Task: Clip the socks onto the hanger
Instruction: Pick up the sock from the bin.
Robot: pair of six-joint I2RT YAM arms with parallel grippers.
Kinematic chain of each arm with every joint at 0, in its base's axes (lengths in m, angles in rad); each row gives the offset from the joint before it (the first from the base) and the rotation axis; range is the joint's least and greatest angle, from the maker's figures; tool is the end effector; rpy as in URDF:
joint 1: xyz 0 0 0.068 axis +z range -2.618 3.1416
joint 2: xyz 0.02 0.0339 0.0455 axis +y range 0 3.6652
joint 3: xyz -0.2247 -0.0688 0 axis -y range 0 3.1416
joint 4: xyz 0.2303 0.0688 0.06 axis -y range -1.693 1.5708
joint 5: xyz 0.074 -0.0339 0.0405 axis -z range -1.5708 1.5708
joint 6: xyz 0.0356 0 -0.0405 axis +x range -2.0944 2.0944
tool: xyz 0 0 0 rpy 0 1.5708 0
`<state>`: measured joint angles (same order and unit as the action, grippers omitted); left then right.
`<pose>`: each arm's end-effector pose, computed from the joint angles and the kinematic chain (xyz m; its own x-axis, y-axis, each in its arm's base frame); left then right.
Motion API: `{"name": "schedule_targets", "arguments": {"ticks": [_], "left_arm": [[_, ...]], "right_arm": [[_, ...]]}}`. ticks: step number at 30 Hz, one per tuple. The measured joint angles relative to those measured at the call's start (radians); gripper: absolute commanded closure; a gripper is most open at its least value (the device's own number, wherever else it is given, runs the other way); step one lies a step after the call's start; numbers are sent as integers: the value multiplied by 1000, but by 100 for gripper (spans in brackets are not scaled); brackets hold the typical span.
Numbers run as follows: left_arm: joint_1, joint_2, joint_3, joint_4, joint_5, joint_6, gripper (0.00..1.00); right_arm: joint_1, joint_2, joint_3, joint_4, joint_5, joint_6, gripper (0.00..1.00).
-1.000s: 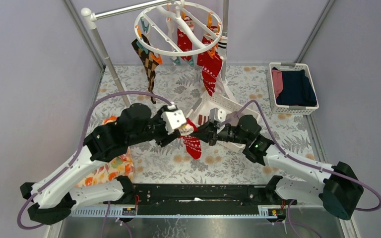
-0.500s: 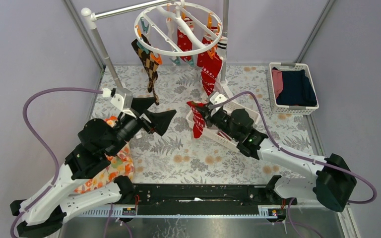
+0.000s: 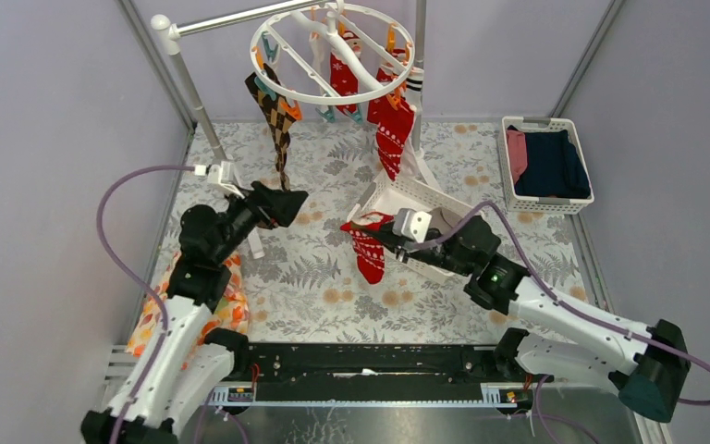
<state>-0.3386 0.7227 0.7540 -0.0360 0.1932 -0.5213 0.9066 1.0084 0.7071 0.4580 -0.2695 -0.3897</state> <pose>0.1757 -0.0691 0.3288 -0.2564 -0.4279 -0.8667 0.4375 0.7482 -0.4988 0.1435 0.1987 0.3094 0.4389 -0.0334 -0.8979 -0.8155 0.4048 -0.4137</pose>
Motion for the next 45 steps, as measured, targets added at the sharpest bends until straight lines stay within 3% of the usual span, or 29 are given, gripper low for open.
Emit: {"name": "schedule_targets", "arguments": {"ticks": [2, 5, 9, 13, 19, 31, 33, 37, 45], "left_arm": [[134, 19, -134, 175, 195, -148, 9], [229, 100, -336, 481, 414, -396, 5], [226, 138, -453, 738, 585, -643, 2], [171, 138, -452, 920, 630, -758, 1], [35, 196, -452, 1006, 612, -846, 1], [-79, 179, -453, 931, 509, -853, 6], [-115, 183, -453, 925, 494, -853, 13], [-150, 204, -453, 927, 469, -867, 38], [-153, 212, -439, 944, 435, -827, 94]], "right_arm": [[2, -45, -1, -28, -56, 2, 100], [2, -100, -13, -50, -108, 13, 100], [2, -120, -31, -70, -152, 33, 100], [2, -84, -32, -77, -189, 54, 100], [2, -39, -32, -80, -223, 82, 100], [2, -23, -37, -60, -253, 111, 100], [3, -18, -43, -55, -257, 116, 100], [2, -14, -50, -53, -265, 119, 100], [2, -28, -92, -49, -273, 141, 100]]}}
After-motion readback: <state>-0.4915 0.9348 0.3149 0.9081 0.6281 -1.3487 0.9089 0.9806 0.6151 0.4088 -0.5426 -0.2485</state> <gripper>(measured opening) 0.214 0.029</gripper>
